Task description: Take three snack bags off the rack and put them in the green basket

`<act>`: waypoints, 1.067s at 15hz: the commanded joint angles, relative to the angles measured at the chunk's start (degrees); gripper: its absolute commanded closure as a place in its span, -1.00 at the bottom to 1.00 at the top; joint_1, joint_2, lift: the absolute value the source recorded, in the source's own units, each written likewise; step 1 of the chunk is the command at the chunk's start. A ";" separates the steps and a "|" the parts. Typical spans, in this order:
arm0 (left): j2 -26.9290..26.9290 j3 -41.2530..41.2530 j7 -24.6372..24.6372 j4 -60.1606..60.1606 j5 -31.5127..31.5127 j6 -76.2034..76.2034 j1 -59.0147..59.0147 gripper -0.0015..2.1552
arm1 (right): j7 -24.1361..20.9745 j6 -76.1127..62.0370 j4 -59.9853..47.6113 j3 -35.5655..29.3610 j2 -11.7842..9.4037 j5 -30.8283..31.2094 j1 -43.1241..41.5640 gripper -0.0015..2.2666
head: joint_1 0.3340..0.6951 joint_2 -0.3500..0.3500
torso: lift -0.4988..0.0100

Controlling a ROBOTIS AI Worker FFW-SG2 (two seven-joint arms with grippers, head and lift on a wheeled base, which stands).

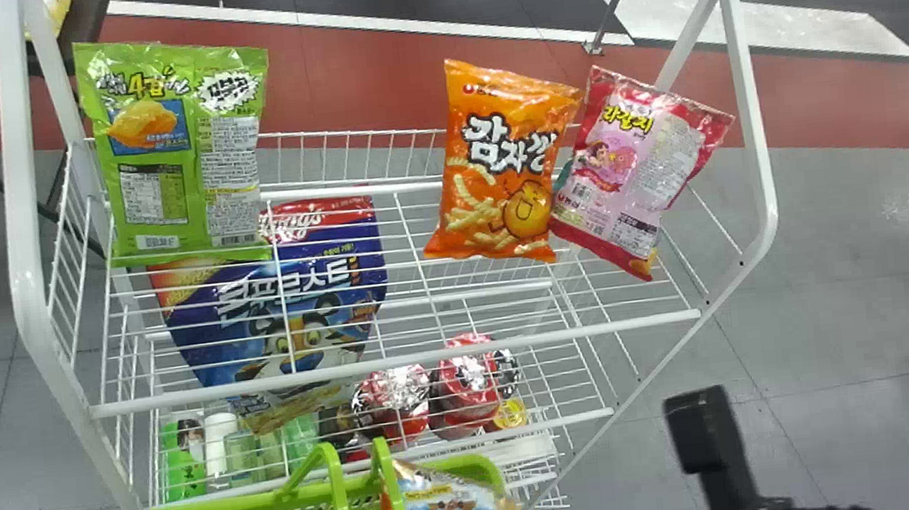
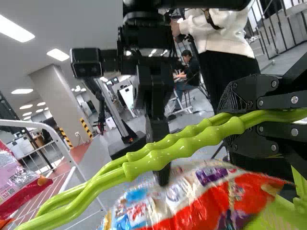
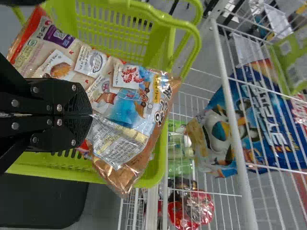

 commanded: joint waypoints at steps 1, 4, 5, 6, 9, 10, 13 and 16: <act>0.00 -0.32 0.02 0.00 -0.08 0.00 0.11 0.43 | -0.79 -1.42 3.25 6.12 -0.53 4.05 -1.82 0.75 | 1.00 -1.00 | 0.89; 0.00 -0.41 -0.07 0.00 -0.17 0.00 0.20 0.43 | -3.17 -5.11 6.77 13.59 -2.55 11.61 -2.87 0.75 | 1.00 -1.00 | 0.89; 0.00 -0.41 -0.07 0.00 -0.17 0.00 0.20 0.43 | -3.17 -3.71 7.91 16.05 -3.52 14.16 -3.93 0.75 | 1.00 -1.00 | 0.89; 0.00 -0.41 -0.07 0.00 -0.17 0.00 0.20 0.43 | -2.55 -3.00 8.70 17.98 -4.93 15.04 -4.63 0.74 | 1.00 -1.00 | 0.89; -0.09 -0.50 -0.07 0.18 -0.26 -0.18 0.11 0.43 | 0.52 -1.60 9.41 22.90 -6.68 17.67 -5.33 0.74 | 1.00 -1.00 | 0.89; -0.09 -0.50 -0.07 0.18 -0.26 -0.18 0.11 0.43 | 0.17 -2.30 9.93 23.43 -6.51 17.67 -5.33 0.57 | 1.00 -1.00 | 0.89; -0.09 -0.50 -0.24 0.18 -0.26 -0.35 0.11 0.43 | -1.76 -4.23 10.37 22.82 -5.63 16.97 -5.42 -1.00 | 1.00 -1.00 | 0.89; -0.09 -0.23 -0.33 0.44 -0.26 -0.35 0.11 0.43 | -2.55 -12.14 8.62 17.72 -4.31 14.77 -3.05 -0.95 | 1.00 -1.00 | 0.89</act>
